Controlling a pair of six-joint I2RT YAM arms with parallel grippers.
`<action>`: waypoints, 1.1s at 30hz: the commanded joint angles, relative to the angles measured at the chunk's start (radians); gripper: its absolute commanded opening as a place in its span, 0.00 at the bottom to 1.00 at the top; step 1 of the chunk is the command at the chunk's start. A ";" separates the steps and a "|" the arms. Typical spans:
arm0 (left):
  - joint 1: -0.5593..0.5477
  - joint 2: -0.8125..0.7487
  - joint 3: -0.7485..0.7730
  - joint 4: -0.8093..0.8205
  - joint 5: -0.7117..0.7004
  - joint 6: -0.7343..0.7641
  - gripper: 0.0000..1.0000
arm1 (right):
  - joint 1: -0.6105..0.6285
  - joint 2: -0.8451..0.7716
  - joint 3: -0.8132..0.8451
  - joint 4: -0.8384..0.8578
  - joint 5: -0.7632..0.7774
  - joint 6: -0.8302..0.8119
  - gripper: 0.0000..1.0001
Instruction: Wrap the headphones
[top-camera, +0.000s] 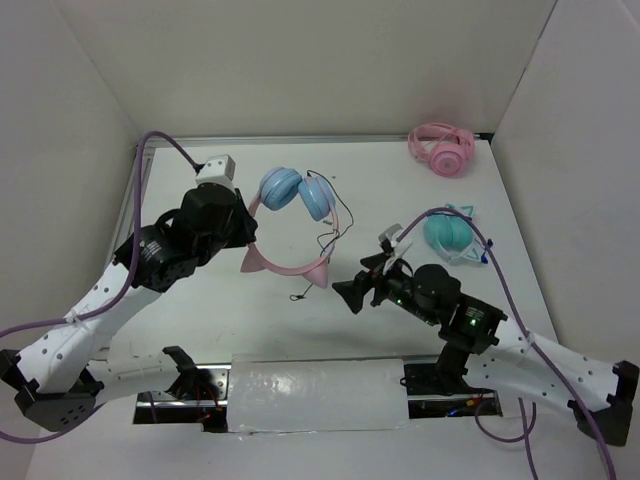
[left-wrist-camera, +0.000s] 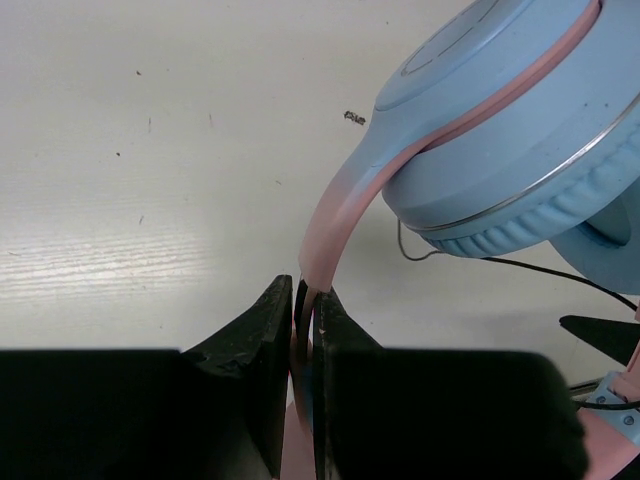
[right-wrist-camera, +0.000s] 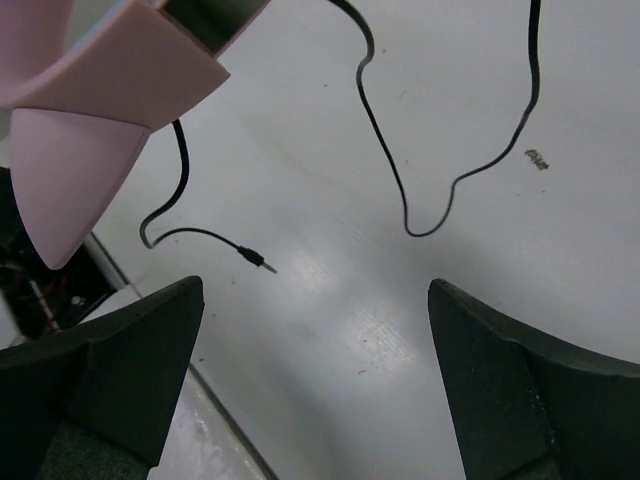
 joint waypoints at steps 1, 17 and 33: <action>0.029 -0.033 0.019 0.073 0.061 -0.063 0.00 | 0.146 0.051 0.035 0.144 0.365 -0.103 0.99; 0.043 -0.079 -0.023 0.053 0.154 -0.074 0.00 | -0.123 0.238 0.001 0.646 -0.104 -0.149 0.78; 0.046 -0.068 -0.070 0.024 0.150 -0.115 0.00 | -0.101 0.217 0.015 0.644 -0.077 -0.169 0.15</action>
